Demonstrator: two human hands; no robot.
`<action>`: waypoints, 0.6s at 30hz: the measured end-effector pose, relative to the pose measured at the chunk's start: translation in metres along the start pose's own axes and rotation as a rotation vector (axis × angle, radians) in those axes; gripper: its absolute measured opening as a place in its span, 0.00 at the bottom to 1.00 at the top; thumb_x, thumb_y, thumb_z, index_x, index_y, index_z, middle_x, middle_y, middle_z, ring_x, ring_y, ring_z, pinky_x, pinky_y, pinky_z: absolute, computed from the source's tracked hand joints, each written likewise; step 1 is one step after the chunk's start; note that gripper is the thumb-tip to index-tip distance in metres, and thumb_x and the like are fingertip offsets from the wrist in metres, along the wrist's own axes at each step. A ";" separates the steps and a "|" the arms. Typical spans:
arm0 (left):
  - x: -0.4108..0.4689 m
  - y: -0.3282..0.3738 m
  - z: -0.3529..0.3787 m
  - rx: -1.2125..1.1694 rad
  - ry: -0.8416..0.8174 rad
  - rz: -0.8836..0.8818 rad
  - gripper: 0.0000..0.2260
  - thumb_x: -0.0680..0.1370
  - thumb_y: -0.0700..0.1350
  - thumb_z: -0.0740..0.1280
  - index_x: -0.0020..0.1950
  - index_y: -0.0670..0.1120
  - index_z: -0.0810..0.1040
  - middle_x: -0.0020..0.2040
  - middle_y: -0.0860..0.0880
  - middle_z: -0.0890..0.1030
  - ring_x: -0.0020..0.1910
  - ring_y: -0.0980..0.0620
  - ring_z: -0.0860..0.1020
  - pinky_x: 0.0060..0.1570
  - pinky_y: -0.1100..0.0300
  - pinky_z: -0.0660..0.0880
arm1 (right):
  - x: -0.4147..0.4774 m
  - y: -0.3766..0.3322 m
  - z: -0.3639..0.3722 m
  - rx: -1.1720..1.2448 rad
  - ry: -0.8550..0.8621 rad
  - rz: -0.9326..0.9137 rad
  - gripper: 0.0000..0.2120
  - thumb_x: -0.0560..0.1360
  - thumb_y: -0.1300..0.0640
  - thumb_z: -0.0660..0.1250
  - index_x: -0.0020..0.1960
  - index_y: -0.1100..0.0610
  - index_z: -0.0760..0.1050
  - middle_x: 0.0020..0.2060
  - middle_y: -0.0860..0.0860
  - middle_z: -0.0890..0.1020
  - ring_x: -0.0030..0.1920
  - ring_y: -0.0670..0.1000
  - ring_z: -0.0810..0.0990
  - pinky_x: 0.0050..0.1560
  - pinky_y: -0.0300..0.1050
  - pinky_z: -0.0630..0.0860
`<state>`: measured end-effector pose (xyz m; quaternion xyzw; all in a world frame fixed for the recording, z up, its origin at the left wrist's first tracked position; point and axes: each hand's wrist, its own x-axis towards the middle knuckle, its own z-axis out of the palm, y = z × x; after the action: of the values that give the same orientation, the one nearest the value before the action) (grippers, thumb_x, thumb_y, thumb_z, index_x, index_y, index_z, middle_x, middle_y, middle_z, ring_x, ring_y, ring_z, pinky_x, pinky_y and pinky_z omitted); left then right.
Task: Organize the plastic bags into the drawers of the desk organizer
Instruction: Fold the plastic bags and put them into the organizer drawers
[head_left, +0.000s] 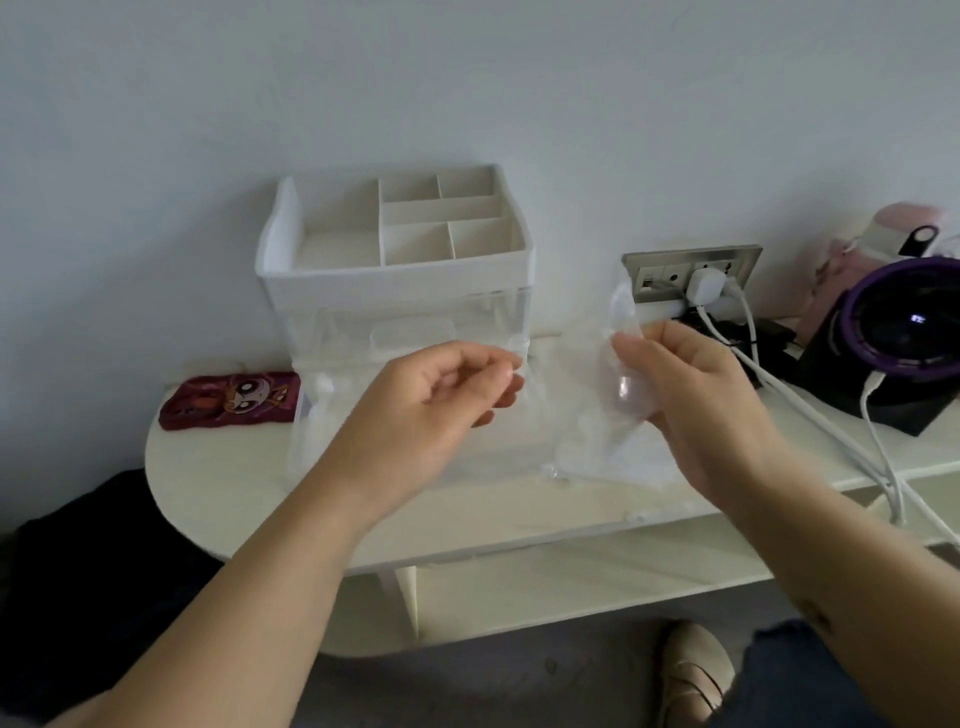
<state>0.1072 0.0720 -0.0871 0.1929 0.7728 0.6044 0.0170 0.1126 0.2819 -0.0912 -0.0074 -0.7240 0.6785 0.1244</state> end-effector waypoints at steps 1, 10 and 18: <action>0.000 0.004 -0.003 -0.109 -0.045 -0.021 0.12 0.74 0.55 0.68 0.53 0.51 0.81 0.50 0.54 0.84 0.52 0.57 0.81 0.54 0.61 0.77 | -0.005 -0.007 0.015 0.014 -0.004 -0.038 0.09 0.68 0.48 0.67 0.34 0.52 0.74 0.32 0.54 0.75 0.36 0.53 0.72 0.42 0.53 0.70; -0.003 0.008 -0.043 -0.496 -0.091 -0.014 0.23 0.71 0.60 0.69 0.57 0.45 0.81 0.56 0.42 0.81 0.60 0.44 0.78 0.62 0.46 0.72 | -0.019 -0.034 0.098 -0.112 -0.344 -0.223 0.15 0.78 0.47 0.56 0.44 0.50 0.80 0.40 0.42 0.83 0.40 0.38 0.80 0.41 0.28 0.72; 0.001 -0.005 -0.071 -0.735 0.041 -0.233 0.12 0.74 0.48 0.62 0.52 0.49 0.83 0.53 0.47 0.82 0.53 0.46 0.80 0.55 0.44 0.73 | 0.006 -0.019 0.101 -0.498 -0.110 -0.351 0.10 0.73 0.58 0.67 0.44 0.42 0.75 0.54 0.39 0.73 0.51 0.37 0.74 0.48 0.23 0.69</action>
<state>0.0871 0.0054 -0.0722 0.0726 0.5215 0.8389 0.1383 0.0911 0.1827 -0.0762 0.1242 -0.8637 0.4479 0.1947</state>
